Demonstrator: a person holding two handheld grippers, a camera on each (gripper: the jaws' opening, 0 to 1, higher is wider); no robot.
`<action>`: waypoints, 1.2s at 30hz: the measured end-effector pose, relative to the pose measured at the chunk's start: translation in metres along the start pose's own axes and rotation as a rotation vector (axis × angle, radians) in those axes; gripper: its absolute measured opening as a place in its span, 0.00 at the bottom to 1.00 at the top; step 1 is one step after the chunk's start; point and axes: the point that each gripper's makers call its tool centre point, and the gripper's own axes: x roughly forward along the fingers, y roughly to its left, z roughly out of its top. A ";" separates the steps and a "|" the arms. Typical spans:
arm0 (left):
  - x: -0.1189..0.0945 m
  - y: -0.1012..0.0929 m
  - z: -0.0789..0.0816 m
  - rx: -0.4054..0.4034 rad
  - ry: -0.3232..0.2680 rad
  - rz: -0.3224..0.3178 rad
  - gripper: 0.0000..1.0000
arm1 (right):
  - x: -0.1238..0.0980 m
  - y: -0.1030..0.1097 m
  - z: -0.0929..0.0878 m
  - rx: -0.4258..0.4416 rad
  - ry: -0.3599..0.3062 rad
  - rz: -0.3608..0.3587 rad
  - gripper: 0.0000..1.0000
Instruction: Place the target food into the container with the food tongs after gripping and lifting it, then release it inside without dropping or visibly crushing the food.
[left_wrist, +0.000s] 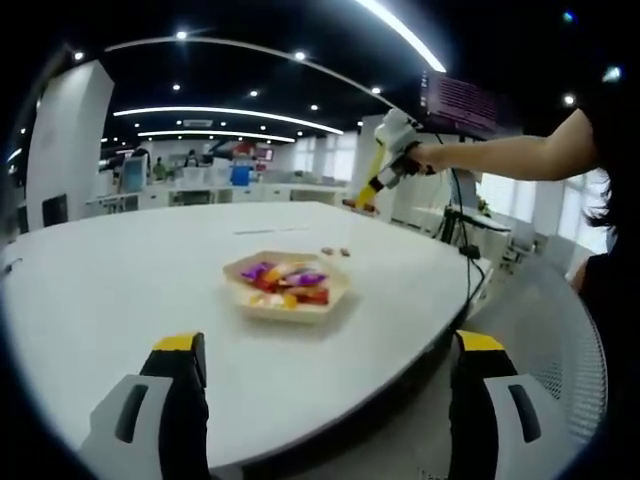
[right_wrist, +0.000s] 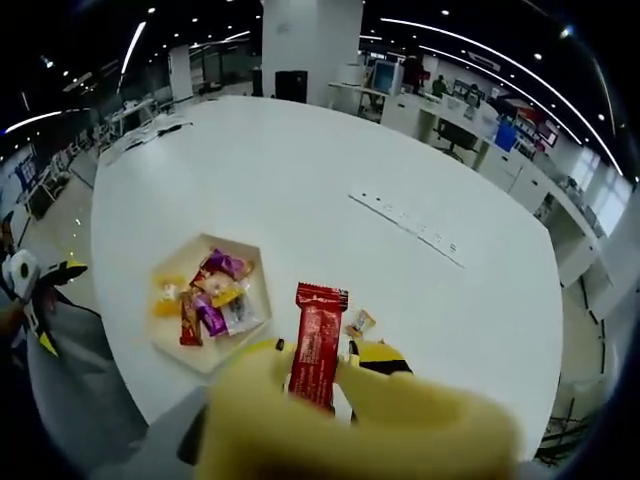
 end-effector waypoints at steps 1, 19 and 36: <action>0.000 0.000 0.001 -0.003 -0.004 0.000 0.99 | 0.001 0.002 0.001 -0.006 0.001 0.002 0.24; 0.000 0.002 0.001 -0.001 -0.009 0.009 0.99 | 0.018 0.047 0.032 -0.077 -0.018 0.069 0.24; 0.000 0.003 0.001 -0.003 -0.011 0.018 0.99 | 0.044 0.096 0.059 -0.163 -0.018 0.151 0.24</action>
